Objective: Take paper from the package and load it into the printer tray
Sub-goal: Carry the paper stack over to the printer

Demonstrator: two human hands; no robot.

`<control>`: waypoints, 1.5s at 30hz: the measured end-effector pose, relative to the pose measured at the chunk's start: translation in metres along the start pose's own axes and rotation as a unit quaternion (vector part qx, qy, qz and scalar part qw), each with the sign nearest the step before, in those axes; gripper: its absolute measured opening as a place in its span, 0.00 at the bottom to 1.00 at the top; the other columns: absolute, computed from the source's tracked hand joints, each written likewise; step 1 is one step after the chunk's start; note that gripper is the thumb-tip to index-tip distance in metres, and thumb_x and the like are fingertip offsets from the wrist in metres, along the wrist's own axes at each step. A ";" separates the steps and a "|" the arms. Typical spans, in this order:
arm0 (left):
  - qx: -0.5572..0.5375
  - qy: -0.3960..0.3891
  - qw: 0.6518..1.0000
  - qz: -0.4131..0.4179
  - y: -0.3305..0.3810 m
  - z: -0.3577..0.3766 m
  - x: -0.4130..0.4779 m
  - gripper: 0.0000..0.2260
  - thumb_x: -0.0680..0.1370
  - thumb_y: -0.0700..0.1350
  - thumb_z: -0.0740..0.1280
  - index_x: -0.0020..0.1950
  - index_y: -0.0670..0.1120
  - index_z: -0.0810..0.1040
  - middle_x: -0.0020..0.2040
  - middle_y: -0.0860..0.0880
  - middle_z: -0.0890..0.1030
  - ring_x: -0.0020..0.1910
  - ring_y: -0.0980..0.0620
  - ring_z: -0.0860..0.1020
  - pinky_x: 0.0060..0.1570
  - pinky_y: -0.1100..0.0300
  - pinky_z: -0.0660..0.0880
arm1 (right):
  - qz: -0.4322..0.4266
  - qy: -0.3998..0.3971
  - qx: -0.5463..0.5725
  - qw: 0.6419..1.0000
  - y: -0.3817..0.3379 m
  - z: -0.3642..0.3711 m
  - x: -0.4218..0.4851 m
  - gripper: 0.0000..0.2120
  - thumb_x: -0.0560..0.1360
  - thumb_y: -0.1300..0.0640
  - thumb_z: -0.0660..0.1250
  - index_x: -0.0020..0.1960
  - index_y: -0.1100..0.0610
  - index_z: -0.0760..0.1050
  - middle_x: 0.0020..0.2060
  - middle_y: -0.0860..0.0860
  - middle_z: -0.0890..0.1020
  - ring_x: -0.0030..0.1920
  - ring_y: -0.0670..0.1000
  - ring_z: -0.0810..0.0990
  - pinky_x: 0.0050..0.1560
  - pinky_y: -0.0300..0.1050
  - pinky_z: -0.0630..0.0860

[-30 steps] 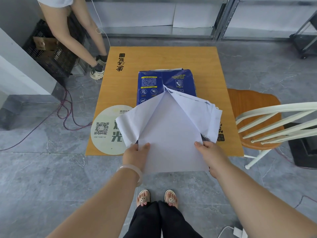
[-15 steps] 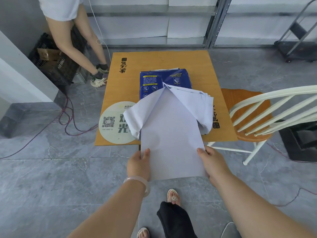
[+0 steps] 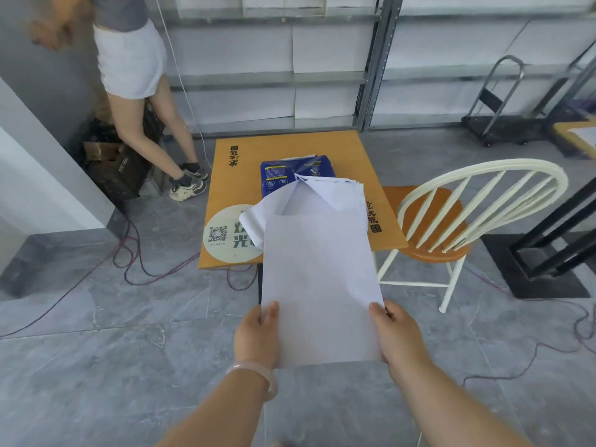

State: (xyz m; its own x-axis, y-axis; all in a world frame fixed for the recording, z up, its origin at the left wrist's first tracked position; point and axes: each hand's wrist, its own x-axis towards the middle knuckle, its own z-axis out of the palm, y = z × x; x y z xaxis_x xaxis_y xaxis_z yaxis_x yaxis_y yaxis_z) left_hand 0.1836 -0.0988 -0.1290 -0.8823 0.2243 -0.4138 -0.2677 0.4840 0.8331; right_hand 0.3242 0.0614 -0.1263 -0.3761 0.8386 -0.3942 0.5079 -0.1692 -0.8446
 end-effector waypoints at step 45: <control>-0.144 0.653 0.723 0.175 0.039 -0.543 -0.273 0.17 0.73 0.57 0.63 0.32 0.47 0.65 0.29 0.49 0.65 0.29 0.50 0.63 0.32 0.55 0.63 | -0.457 -0.492 0.105 0.733 -0.318 0.296 -0.446 0.11 0.76 0.49 0.58 0.40 0.53 0.72 0.33 0.46 0.72 0.33 0.48 0.72 0.34 0.41 0.68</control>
State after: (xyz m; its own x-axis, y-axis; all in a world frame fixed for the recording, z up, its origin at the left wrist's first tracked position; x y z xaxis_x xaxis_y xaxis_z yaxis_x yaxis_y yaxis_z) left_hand 0.2035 -0.6002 0.2159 -0.4777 -0.7907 0.3829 0.1562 0.3524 0.9227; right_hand 0.1011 -0.4125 0.2110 -0.9149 -0.1113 0.3880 -0.3965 0.0670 -0.9156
